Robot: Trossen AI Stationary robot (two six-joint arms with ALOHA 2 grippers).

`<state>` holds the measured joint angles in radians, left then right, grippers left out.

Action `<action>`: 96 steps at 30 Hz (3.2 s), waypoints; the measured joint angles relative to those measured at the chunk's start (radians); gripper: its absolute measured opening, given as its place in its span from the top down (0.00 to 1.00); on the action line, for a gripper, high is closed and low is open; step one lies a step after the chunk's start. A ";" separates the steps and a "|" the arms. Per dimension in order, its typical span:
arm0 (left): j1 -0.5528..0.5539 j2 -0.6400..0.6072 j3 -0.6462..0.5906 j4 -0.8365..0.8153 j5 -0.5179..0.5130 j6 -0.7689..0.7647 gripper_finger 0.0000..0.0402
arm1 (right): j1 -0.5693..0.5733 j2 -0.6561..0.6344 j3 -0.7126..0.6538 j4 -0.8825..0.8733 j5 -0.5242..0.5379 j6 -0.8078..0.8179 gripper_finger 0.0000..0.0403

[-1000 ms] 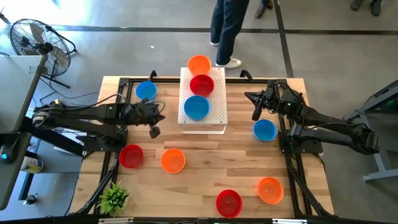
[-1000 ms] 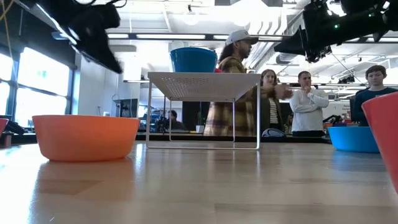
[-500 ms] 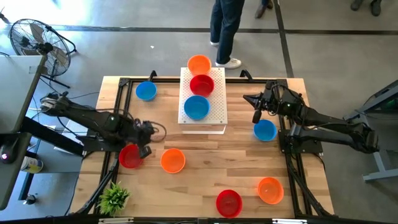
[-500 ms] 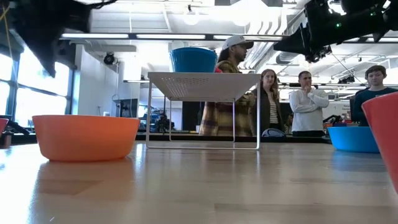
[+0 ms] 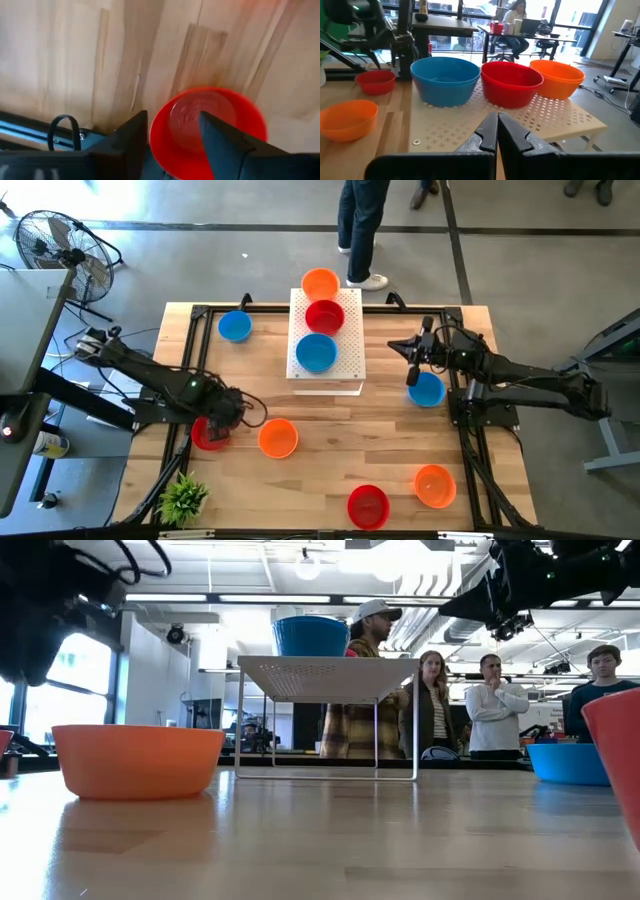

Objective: Pick & Place Mini bowls
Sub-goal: Stack the red bowl on top of the other red bowls on the shelf

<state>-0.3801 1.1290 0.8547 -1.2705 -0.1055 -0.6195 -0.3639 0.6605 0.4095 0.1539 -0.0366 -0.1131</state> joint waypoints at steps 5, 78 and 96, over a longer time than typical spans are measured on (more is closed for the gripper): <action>0.073 0.001 -0.079 0.081 0.089 0.142 0.58 | 0.016 0.000 0.000 0.000 0.000 -0.009 1.00; 1.103 0.064 -0.114 0.422 0.176 0.176 1.00 | 0.027 0.000 0.001 -0.025 0.005 -0.023 1.00; 1.159 0.147 -0.107 0.424 0.178 0.322 0.82 | 0.027 0.000 0.001 -0.030 0.004 -0.024 1.00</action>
<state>0.7788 1.2762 0.7481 -0.8461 0.0720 -0.2977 -0.3374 0.6609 0.4107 0.1238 -0.0322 -0.1368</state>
